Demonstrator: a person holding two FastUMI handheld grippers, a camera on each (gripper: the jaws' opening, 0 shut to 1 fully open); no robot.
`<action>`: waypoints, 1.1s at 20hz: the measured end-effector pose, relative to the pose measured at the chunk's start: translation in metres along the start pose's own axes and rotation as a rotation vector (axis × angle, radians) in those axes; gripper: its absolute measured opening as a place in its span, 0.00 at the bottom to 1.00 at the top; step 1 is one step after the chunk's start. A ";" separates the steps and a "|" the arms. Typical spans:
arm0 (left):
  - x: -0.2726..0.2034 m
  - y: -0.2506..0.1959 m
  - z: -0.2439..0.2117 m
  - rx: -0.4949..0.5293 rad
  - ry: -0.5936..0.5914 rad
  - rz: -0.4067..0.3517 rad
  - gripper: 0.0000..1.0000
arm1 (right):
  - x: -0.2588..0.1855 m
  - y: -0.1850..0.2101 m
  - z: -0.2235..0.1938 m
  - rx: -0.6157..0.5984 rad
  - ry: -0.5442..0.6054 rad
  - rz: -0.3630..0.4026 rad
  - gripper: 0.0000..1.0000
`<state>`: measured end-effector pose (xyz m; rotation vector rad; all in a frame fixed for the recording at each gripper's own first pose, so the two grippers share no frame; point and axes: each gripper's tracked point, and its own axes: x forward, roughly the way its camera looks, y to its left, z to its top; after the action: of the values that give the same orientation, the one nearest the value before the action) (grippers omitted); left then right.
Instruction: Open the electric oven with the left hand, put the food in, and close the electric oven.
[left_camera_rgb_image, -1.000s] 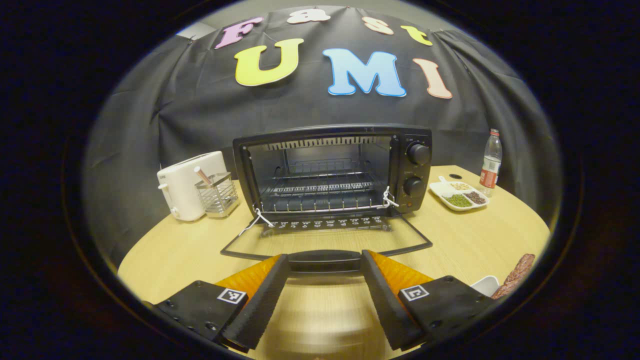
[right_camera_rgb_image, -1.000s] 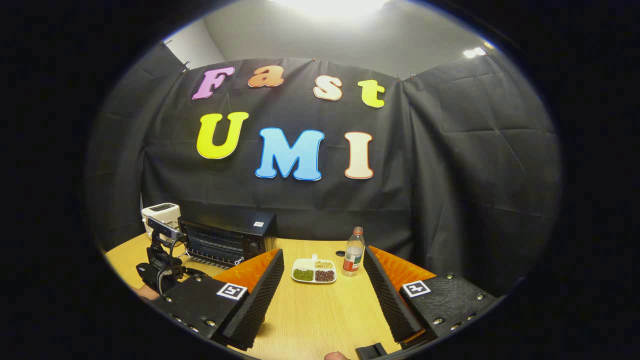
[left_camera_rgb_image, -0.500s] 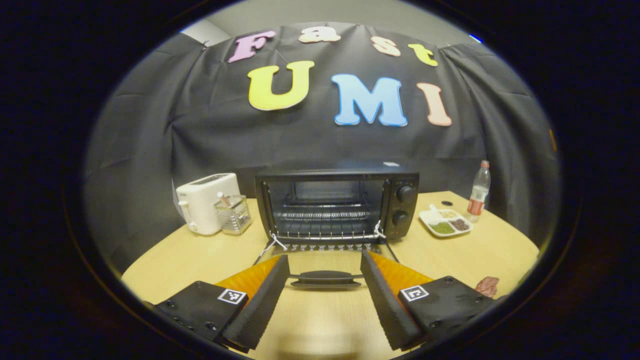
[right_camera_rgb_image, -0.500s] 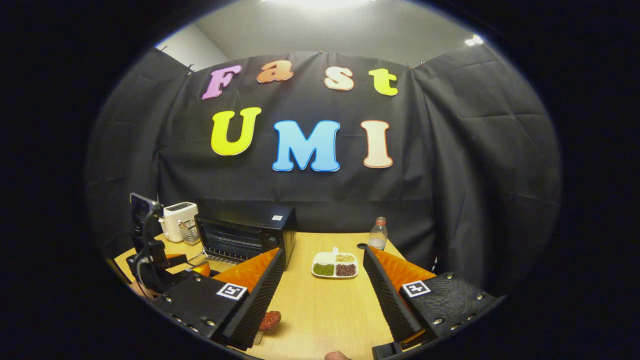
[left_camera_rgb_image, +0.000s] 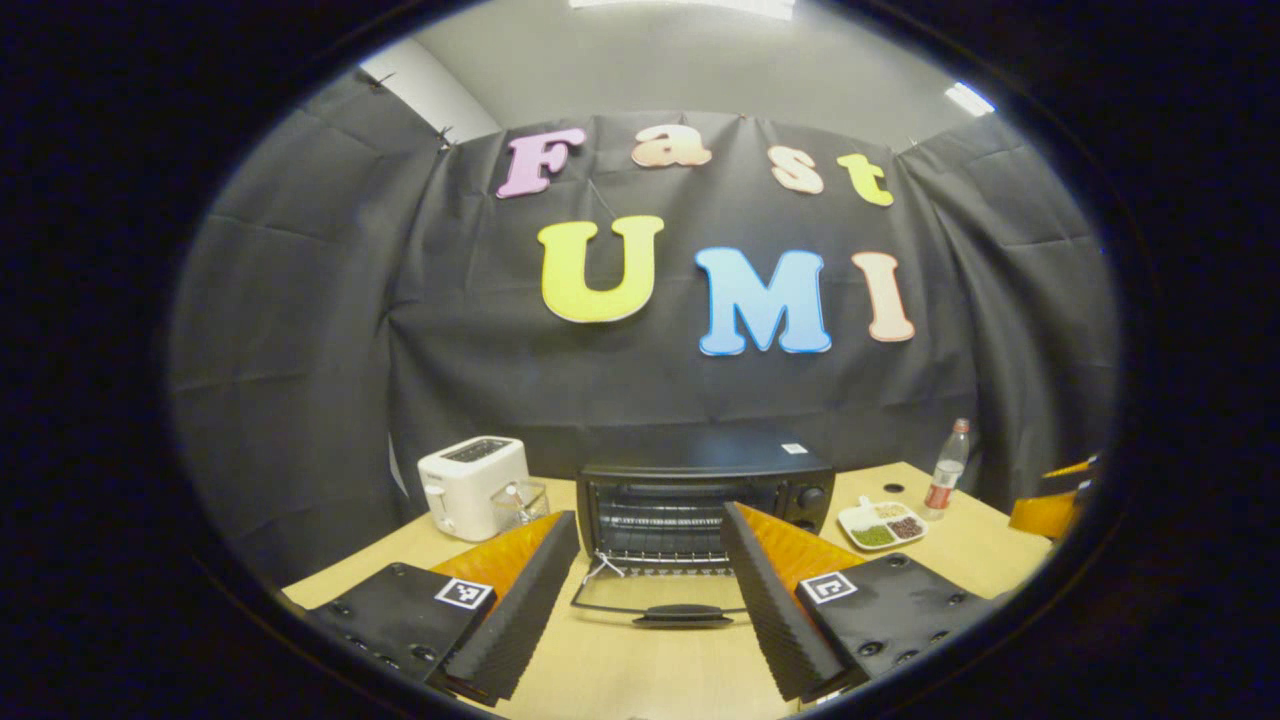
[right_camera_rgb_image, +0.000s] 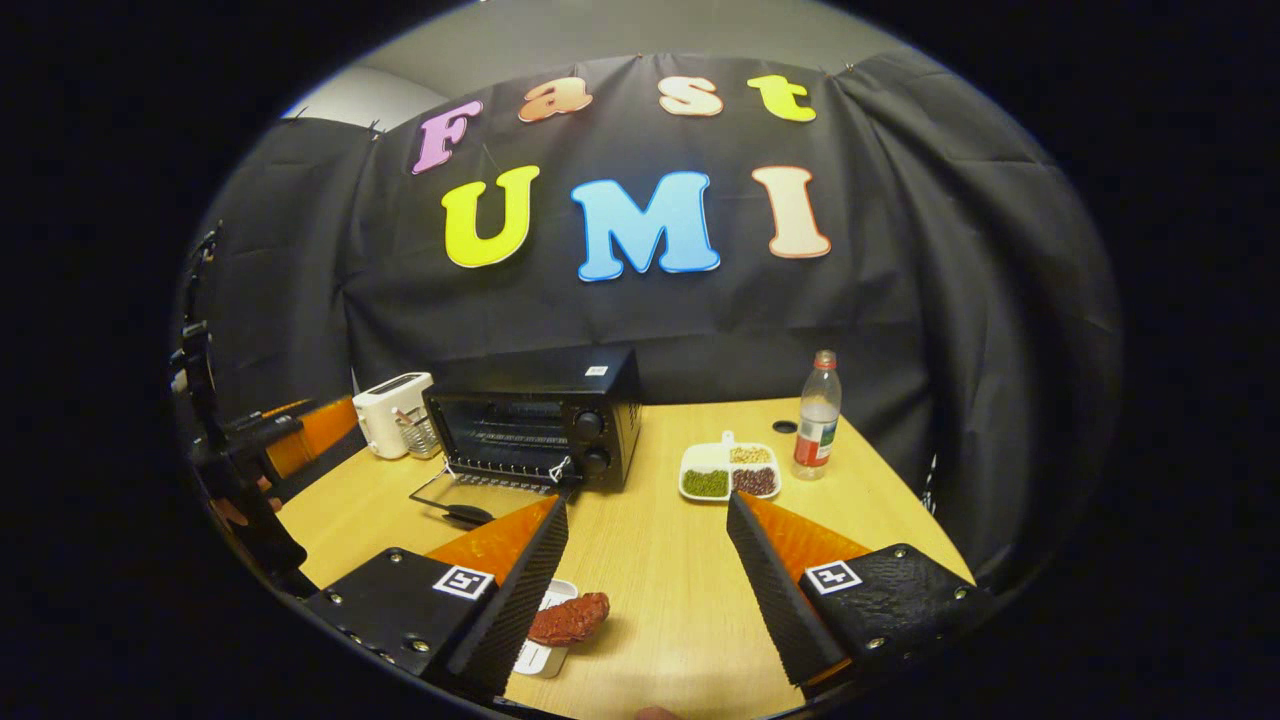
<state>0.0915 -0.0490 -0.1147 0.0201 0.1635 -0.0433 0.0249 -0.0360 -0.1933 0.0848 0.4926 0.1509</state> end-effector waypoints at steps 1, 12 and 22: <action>-0.004 0.004 0.007 0.004 -0.014 0.011 1.00 | 0.006 0.004 -0.008 0.018 0.027 0.021 0.97; -0.044 0.045 0.041 0.028 -0.070 0.114 1.00 | 0.038 0.020 -0.092 0.248 0.330 0.117 0.98; -0.056 0.058 0.040 0.049 -0.060 0.163 1.00 | 0.044 0.046 -0.143 0.524 0.554 0.213 0.70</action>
<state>0.0454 0.0106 -0.0650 0.0806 0.1007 0.1147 -0.0110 0.0230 -0.3336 0.6209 1.0702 0.2532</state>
